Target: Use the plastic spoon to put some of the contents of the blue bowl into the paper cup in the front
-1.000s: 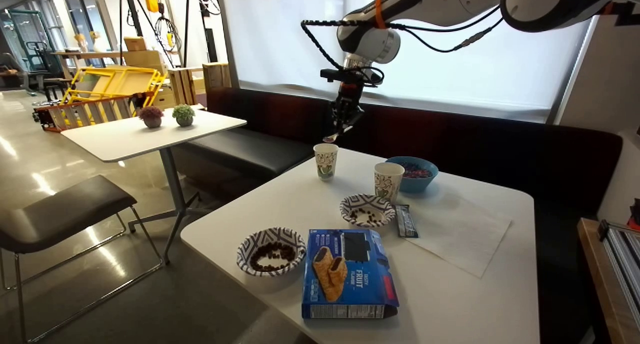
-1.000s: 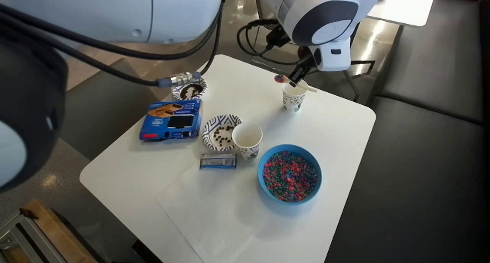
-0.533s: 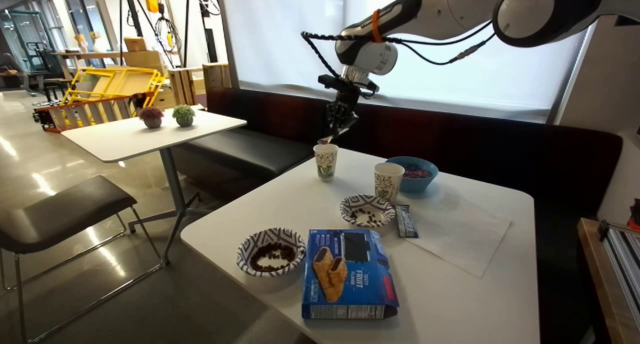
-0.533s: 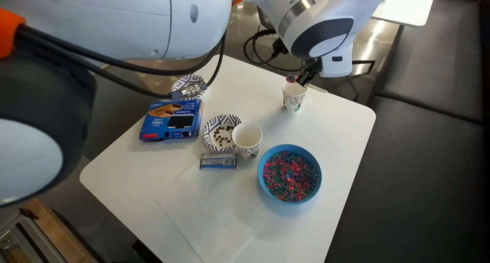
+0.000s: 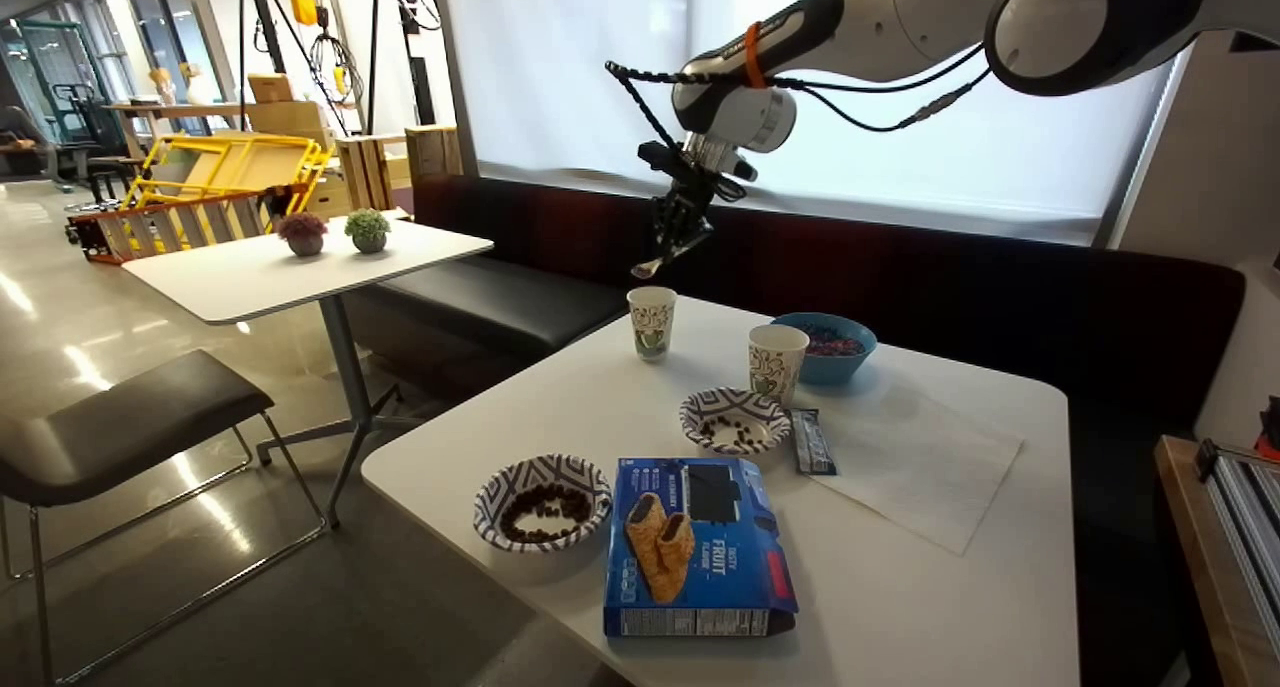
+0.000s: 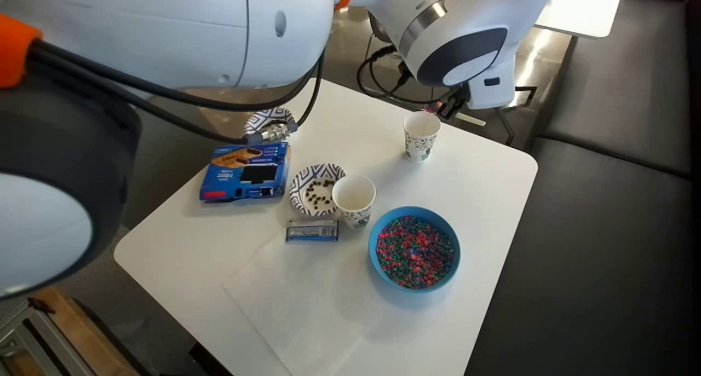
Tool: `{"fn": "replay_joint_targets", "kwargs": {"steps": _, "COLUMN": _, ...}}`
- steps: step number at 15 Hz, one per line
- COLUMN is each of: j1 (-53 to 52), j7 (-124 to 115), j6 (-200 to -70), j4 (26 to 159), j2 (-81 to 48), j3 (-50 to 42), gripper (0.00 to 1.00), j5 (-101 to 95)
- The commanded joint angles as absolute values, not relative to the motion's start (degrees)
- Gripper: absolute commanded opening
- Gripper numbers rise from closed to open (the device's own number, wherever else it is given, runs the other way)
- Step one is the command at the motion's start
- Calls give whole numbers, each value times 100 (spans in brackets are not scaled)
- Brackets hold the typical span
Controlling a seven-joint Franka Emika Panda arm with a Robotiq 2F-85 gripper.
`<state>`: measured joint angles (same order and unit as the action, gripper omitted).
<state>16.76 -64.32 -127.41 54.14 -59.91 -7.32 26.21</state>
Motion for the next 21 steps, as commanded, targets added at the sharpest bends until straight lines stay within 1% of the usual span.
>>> {"fn": "replay_joint_targets", "kwargs": {"steps": 1, "j1": 1799, "j7": -6060, "j6": -12970, "j4": 5633, "j2": -5910, "j3": -619, "gripper": 3, "j5": 2741}}
{"fn": "replay_joint_targets", "kwargs": {"steps": 5, "j1": 1966, "j7": -5519, "j6": -12928, "j4": 5800, "j2": -5811, "j3": -454, "gripper": 3, "j5": 2825}}
{"fn": "replay_joint_targets", "kwargs": {"steps": 15, "j1": 2574, "j7": -4057, "j6": -12617, "j4": 6327, "j2": -5504, "j3": 292, "gripper": 3, "j5": 3331}}
{"fn": "replay_joint_targets", "kwargs": {"steps": 21, "j1": 2886, "j7": -3266, "j6": -12674, "j4": 6580, "j2": -5471, "j3": 662, "gripper": 3, "j5": 3540}}
